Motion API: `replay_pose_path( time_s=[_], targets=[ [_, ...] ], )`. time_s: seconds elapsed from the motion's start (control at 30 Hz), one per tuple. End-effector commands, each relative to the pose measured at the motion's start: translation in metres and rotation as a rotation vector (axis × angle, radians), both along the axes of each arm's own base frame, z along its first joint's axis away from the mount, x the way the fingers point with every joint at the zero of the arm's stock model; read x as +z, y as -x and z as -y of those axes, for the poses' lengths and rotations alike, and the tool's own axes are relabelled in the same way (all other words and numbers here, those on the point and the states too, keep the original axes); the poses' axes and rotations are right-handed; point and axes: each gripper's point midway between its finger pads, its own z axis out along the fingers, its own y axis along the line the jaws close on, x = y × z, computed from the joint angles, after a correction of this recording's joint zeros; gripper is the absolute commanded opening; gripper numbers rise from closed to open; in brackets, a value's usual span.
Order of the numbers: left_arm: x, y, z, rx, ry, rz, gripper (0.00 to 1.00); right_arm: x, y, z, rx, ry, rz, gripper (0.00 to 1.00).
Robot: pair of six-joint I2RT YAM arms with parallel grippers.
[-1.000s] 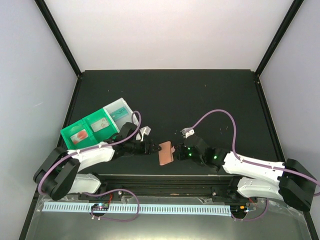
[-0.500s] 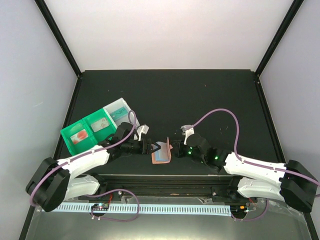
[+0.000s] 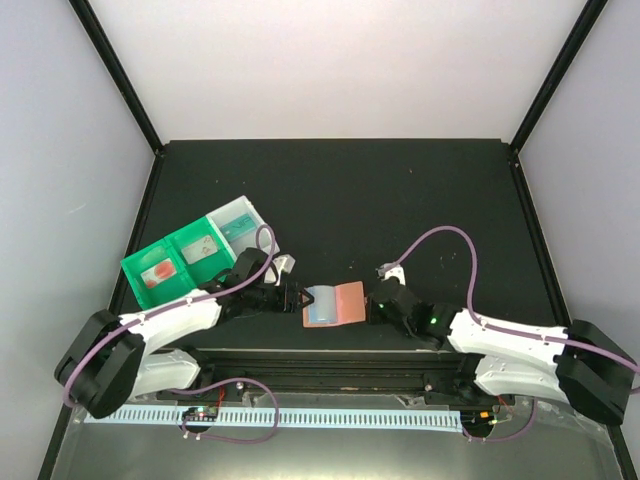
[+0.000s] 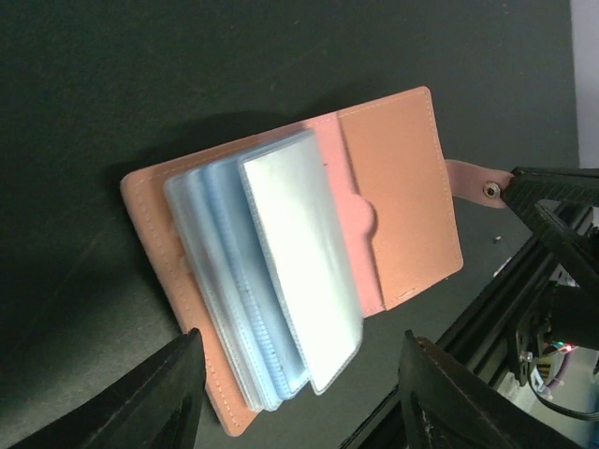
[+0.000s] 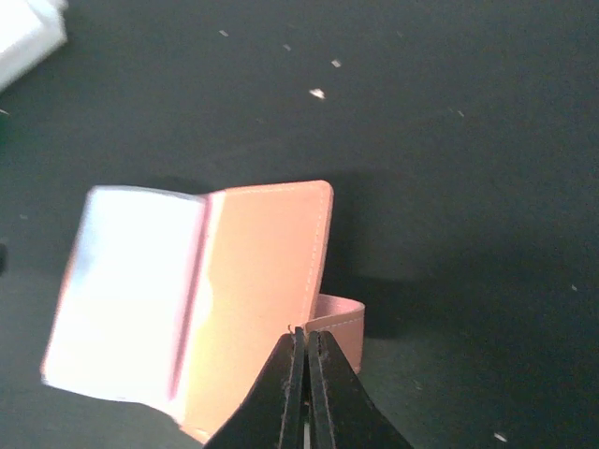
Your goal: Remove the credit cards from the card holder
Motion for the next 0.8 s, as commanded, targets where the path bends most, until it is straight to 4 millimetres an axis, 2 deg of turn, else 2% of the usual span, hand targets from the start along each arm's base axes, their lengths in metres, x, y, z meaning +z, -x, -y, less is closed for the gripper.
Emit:
replay_pose_path(
  time_s=[0.0, 0.1, 0.17, 0.27, 0.33, 0.63, 0.77],
  targets=[
    [-0.009, -0.004, -0.004, 0.012, -0.038, 0.001, 0.56, -0.023, -0.003, 0.021, -0.078, 0.09, -0.023, 0.01],
    [-0.011, -0.003, -0.003, 0.013, -0.03, -0.005, 0.55, -0.031, -0.003, 0.02, -0.061, 0.122, -0.04, 0.02],
    [-0.012, -0.004, -0.003, 0.018, -0.031, -0.009, 0.55, -0.031, -0.004, 0.016, -0.046, 0.144, -0.057, 0.12],
    [-0.011, -0.004, -0.001, 0.017, -0.012, -0.007, 0.54, -0.017, -0.005, 0.006, -0.012, 0.148, -0.065, 0.28],
    [-0.009, -0.003, -0.001, 0.023, 0.009, 0.003, 0.54, -0.002, -0.005, -0.002, 0.019, 0.13, -0.063, 0.33],
    [-0.007, 0.0, 0.0, 0.026, 0.044, 0.004, 0.54, 0.058, -0.003, -0.024, 0.09, 0.025, -0.039, 0.39],
    [-0.01, -0.001, -0.003, 0.046, 0.034, 0.001, 0.54, 0.063, 0.0, -0.05, 0.181, -0.066, -0.035, 0.37]
  ],
)
